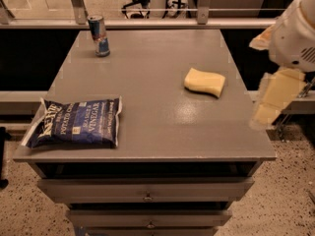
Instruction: Pick blue chip bag
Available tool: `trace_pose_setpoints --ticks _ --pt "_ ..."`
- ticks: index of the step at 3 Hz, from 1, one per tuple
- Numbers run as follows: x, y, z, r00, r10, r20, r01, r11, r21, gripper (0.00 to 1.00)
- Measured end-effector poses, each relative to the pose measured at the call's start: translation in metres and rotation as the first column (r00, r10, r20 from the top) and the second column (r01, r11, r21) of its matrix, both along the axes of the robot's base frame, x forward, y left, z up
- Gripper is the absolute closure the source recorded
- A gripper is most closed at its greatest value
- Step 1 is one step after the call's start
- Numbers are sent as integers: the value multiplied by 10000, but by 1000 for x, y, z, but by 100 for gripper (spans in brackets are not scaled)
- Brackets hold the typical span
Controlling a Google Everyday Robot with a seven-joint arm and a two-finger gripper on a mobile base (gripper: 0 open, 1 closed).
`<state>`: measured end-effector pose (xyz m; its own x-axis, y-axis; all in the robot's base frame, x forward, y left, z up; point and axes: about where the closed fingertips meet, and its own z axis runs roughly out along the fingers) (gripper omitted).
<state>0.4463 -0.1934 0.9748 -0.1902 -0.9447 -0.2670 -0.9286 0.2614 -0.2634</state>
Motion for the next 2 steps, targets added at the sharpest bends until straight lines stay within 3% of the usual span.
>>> trace_pose_setpoints --ticks 1,2 --pt "19 82 -26 9962 863 -94 -828 9774 1944 0" --pt "27 136 -35 9890 1476 -131 -1354 9360 3248 0"
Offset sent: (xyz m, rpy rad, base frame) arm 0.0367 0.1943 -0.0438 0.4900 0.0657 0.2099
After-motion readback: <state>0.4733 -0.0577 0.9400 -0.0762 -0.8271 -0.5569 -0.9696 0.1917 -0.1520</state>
